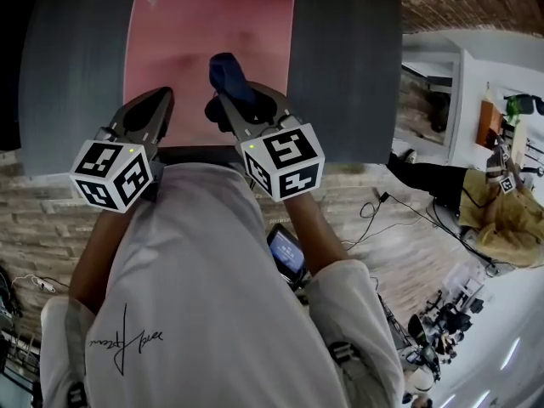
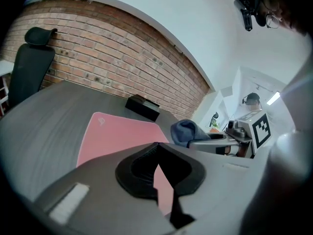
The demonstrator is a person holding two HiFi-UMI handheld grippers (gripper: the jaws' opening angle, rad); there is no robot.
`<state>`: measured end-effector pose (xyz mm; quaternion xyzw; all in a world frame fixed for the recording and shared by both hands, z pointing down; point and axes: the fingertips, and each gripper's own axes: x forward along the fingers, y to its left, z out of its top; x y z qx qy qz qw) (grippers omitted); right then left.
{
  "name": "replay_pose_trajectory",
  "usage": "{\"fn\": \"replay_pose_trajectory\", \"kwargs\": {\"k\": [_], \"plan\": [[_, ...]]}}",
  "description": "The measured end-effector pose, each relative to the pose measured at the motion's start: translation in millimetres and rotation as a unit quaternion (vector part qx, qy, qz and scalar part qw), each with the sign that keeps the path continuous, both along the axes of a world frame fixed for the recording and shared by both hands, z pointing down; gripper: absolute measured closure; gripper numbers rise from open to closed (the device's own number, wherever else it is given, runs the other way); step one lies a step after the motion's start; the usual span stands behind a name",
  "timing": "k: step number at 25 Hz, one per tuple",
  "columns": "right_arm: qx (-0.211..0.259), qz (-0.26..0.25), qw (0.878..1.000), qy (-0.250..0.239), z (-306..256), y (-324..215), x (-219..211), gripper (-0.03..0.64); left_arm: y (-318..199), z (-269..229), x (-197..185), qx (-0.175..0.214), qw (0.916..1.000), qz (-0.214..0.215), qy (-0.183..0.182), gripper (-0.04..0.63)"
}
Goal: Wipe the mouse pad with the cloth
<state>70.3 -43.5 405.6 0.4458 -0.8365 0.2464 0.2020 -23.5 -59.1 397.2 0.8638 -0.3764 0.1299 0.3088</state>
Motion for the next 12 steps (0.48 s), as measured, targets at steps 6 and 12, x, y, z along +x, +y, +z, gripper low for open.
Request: {"fn": "replay_pose_trajectory", "kwargs": {"k": [6,12], "plan": [[-0.010,0.012,1.000,-0.004,5,7,13,0.526,5,2,6,-0.005,1.0000,0.005,-0.002,0.581],[-0.018,0.024,0.999,-0.013,8,13,26,0.526,10,4,18,-0.008,0.9999,0.015,-0.002,0.580]]}}
